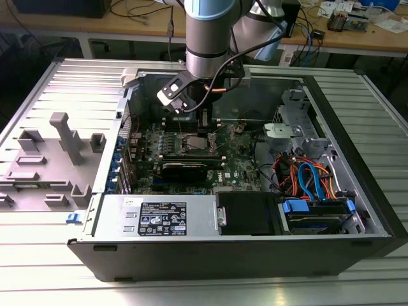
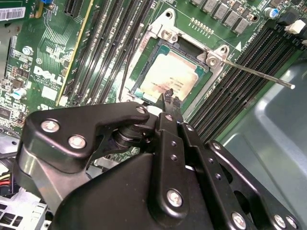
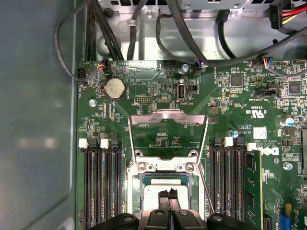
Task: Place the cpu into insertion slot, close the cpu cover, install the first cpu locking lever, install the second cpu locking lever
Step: 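Close the cpu cover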
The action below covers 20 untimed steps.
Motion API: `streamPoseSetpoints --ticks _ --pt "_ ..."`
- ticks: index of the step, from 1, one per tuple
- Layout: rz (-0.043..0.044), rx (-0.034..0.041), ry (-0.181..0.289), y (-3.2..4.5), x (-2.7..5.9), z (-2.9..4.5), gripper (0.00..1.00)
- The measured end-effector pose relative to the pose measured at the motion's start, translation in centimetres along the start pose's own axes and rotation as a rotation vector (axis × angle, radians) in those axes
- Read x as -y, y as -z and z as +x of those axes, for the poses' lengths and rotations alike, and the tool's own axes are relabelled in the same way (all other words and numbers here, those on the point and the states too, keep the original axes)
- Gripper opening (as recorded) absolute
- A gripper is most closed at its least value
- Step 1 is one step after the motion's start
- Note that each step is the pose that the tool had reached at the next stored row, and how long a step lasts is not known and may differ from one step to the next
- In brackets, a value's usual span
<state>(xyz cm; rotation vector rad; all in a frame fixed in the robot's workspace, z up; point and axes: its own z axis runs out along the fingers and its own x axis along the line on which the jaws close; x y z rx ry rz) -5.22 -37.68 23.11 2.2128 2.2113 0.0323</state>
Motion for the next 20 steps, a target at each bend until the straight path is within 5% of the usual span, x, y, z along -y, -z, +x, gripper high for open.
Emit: streamPoseSetpoints --ticks 9,20 --pt "0.0001 0.0 0.0 0.11 -0.8 0.0 0.11" --pt "0.0001 -0.0002 0.0 1.38 -0.85 0.01 0.11"
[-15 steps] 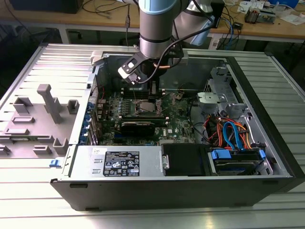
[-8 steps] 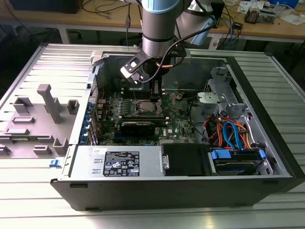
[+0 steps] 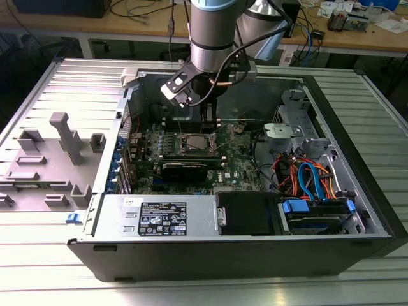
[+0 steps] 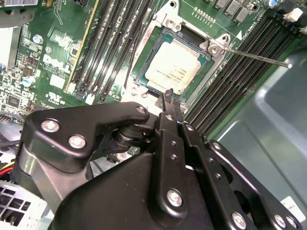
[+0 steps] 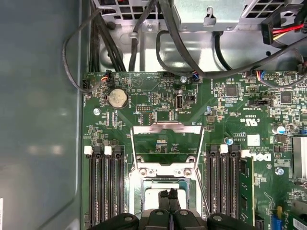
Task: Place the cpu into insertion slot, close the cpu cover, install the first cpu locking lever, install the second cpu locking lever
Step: 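Close the cpu cover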
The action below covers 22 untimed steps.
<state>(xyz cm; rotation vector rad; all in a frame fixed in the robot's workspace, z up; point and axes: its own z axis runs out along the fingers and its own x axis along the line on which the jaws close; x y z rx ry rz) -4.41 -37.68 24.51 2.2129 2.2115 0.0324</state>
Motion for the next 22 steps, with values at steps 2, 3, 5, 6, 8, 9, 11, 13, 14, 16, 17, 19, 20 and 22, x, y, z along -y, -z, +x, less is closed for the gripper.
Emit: streamPoseSetpoints --ticks 2,3,5,6,8,9,11,13,14,16,17,19,20,22 --pt "0.0001 0.0001 0.0 0.2 -0.02 0.0 0.11" --pt "0.0003 0.0001 0.0 0.36 -0.03 0.0 0.11" --pt "0.0004 0.0001 0.0 0.64 -0.06 0.01 0.11" --pt "0.0006 0.0001 0.0 0.76 -0.07 0.01 0.11" --pt "0.0009 0.0 0.0 1.01 -0.09 0.01 0.11" --pt "0.0011 0.0001 0.0 1.14 -0.09 0.01 0.11" --pt "0.0013 0.0001 0.0 1.33 -0.12 0.01 0.11" --pt "0.0015 -0.0001 0.0 1.43 -0.14 0.01 0.11" --pt "0.0016 -0.0002 0.0 1.43 -0.17 0.01 0.11" --pt "0.0019 0.0001 0.0 1.44 -0.18 0.01 0.11" --pt "0.0019 0.0001 0.0 1.44 -0.18 0.01 0.11" --pt "0.0019 0.0 0.0 1.44 -0.18 0.01 0.11" --pt "0.0019 0.0 0.0 1.44 -0.18 0.01 0.11" --pt "0.0019 0.0 0.0 1.44 -0.18 0.01 0.11"
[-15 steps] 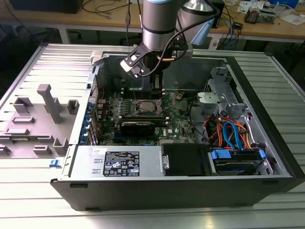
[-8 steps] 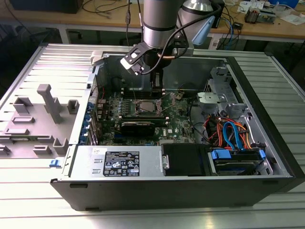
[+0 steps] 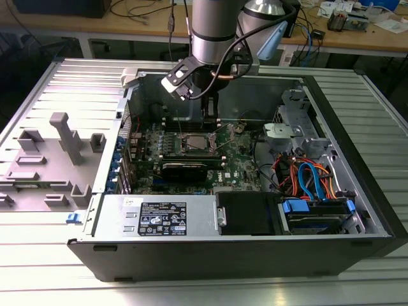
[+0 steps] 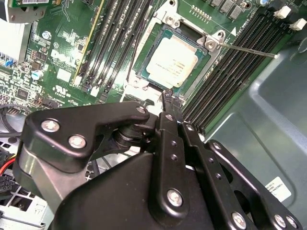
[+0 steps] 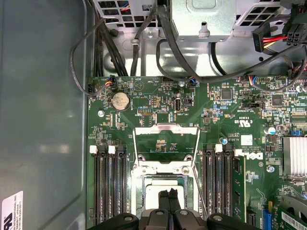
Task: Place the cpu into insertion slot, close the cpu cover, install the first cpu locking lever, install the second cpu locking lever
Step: 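Close the cpu cover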
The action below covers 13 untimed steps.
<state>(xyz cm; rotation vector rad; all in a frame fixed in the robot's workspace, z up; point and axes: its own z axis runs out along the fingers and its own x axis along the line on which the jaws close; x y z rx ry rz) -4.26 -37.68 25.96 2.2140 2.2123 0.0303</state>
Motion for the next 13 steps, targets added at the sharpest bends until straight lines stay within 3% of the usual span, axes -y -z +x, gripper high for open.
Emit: streamPoseSetpoints --ticks 6,8,13 --pt "0.0001 0.0001 0.0 0.0 -0.16 0.02 0.11" --pt "0.0 0.0 0.0 -0.02 -0.94 0.02 0.11" --pt "0.0 0.0 0.0 -0.04 -1.87 0.02 0.11"
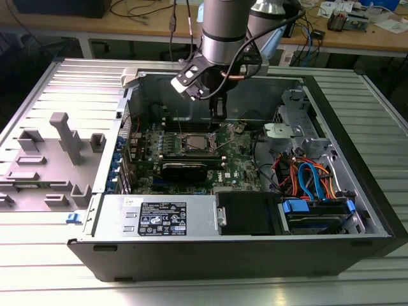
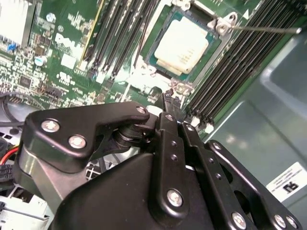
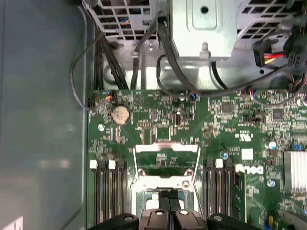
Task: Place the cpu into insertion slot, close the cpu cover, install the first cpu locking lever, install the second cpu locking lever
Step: 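Close the cpu cover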
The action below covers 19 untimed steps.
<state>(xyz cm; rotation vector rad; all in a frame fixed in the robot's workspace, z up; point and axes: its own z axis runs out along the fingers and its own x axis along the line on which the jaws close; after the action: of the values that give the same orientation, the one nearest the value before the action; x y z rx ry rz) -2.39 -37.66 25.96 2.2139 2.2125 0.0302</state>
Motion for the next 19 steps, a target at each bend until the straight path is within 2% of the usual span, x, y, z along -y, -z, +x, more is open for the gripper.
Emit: streamPoseSetpoints --ticks 3,7,9,15,19 --pt "0.0 0.0001 0.0 0.07 -0.01 0.01 0.11" --pt "-0.0001 -0.0002 0.0 0.56 -0.16 0.09 0.11" --pt "0.0 -0.0001 0.0 0.55 -0.84 0.11 0.11" --pt "0.0 0.0 0.0 0.53 -2.07 0.18 0.11" --pt "0.0 0.0001 0.0 0.5 -3.37 0.25 0.11"
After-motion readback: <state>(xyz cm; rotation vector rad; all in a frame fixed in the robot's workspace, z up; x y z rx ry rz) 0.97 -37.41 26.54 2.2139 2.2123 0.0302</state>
